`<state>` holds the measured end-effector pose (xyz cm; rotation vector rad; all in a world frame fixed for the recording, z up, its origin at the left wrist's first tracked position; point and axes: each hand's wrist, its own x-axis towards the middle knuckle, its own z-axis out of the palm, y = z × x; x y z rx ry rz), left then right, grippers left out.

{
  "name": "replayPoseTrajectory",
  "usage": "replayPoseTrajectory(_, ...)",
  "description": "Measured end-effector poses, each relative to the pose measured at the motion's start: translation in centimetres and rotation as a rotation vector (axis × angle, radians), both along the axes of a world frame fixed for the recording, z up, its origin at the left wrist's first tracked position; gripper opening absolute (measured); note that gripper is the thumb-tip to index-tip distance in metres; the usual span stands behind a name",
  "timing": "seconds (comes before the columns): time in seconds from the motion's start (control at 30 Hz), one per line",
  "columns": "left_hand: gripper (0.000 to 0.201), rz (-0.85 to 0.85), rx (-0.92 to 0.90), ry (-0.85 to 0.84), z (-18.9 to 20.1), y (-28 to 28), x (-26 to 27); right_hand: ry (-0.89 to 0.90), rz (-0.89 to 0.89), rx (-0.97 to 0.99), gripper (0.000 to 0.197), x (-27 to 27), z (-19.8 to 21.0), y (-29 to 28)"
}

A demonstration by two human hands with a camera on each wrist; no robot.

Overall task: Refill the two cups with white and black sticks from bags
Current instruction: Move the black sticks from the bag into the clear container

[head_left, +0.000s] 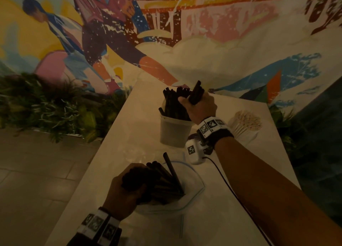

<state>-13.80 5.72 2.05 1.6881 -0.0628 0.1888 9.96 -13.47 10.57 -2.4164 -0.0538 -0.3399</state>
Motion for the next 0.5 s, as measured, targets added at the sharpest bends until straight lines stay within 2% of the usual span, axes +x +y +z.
replayPoseTrajectory(0.1,0.029,0.005,0.034,-0.002,0.0,0.1,-0.2,-0.102,-0.013,0.062,0.068,0.0,0.9,0.2)
replayPoseTrajectory(0.2,0.029,0.008,0.04,0.005,0.0,0.0,-0.2,-0.426,0.042,0.26,0.08,0.3,2.2,0.5)
replayPoseTrajectory(0.27,0.029,0.014,-0.001,0.027,0.1,0.0,-0.1,-0.548,0.106,0.239,0.073,0.6,2.6,0.9)
replayPoseTrajectory(0.33,0.029,0.016,0.002,0.029,0.0,0.0,0.0,-0.508,0.18,0.046,0.056,1.0,2.0,1.2)
replayPoseTrajectory(0.37,0.03,0.014,0.006,0.028,-0.1,0.0,0.1,-0.433,0.213,-0.082,0.049,1.3,1.2,1.3)
replayPoseTrajectory(0.43,0.031,0.012,-0.005,0.029,-0.2,0.1,0.0,-0.198,0.248,-0.348,0.045,1.5,-0.6,1.1)
replayPoseTrajectory(0.5,0.033,0.013,-0.005,0.026,-0.2,0.2,-0.1,-0.007,0.231,-0.497,0.043,1.4,-1.5,1.0)
